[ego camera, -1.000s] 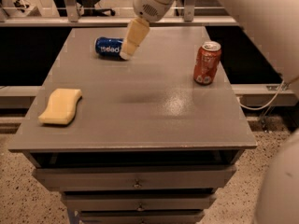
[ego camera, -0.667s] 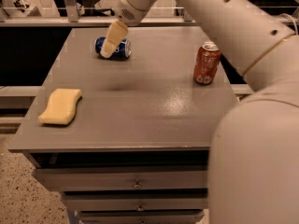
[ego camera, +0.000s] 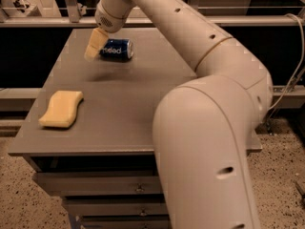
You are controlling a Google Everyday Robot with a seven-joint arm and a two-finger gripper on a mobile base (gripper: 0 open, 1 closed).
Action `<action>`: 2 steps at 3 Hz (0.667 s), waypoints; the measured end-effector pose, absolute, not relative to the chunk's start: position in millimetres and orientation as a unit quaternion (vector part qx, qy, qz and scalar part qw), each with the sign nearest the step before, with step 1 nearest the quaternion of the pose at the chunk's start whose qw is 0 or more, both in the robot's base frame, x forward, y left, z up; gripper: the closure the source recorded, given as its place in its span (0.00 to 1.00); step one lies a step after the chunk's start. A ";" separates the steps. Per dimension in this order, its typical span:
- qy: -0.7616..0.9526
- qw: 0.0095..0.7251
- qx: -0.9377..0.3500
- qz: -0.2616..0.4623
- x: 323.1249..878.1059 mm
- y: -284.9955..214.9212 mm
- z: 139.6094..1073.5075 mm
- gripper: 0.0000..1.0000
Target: Place pepsi can upright
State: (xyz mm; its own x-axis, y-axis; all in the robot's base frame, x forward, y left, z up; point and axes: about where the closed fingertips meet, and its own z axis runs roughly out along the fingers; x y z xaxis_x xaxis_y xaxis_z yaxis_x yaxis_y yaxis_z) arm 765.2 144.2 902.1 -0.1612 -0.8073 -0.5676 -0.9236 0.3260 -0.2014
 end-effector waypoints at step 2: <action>0.778 0.241 -0.578 0.054 791.3 150.0 854.8 0.00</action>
Offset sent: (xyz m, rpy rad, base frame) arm 0.0501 -0.0018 -0.0574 -0.2254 0.0798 -0.0585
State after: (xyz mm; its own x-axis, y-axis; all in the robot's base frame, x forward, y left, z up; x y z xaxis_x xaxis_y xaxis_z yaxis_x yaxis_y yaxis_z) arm 791.3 150.0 854.8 -0.2166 -0.8728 -0.4374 -0.9249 0.3269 -0.1943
